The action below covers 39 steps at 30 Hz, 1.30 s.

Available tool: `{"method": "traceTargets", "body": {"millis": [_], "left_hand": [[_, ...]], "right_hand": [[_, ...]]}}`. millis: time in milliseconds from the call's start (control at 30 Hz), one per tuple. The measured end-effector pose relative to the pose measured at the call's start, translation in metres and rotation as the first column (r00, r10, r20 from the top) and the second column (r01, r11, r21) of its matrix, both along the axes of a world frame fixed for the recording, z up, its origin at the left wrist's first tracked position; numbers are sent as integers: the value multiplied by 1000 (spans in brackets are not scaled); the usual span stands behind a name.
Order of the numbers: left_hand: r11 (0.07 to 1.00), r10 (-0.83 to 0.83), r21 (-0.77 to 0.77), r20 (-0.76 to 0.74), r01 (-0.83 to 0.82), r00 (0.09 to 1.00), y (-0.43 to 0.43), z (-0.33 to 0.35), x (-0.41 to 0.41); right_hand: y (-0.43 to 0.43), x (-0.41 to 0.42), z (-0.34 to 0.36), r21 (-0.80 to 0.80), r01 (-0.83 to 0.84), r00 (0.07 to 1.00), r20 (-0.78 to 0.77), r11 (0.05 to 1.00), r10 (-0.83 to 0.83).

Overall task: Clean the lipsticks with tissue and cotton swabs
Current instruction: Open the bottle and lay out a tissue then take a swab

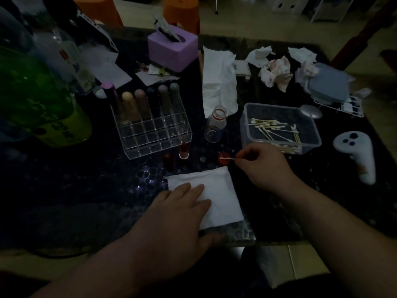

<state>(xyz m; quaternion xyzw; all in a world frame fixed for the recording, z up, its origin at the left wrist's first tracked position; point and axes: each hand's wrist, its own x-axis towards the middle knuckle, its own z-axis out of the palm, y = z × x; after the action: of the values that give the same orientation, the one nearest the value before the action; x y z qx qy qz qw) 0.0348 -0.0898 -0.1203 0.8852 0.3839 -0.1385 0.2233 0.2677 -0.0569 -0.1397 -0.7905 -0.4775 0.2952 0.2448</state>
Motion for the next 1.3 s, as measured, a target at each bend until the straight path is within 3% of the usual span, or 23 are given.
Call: {"method": "traceTargets", "body": {"millis": [233,567,967,1300], "left_hand": [[999,-12,-42,-21,11,1000,0,-2,-2],[999,-10,-52,-25,8,1000,1,-2,-1],[998,-3,-63,-17,2,1000,1,0,-1],[997,-5,-77,-7,5,1000,3,0,-5]], "right_hand": [[3,-1,-1,1,-38,999,19,999,38],[7,3,0,-119,-67,990,112,991,81],[4,3,1,-39,-101,992,76,994,103],[5,9,3,-116,-202,962,161,973,219]]}}
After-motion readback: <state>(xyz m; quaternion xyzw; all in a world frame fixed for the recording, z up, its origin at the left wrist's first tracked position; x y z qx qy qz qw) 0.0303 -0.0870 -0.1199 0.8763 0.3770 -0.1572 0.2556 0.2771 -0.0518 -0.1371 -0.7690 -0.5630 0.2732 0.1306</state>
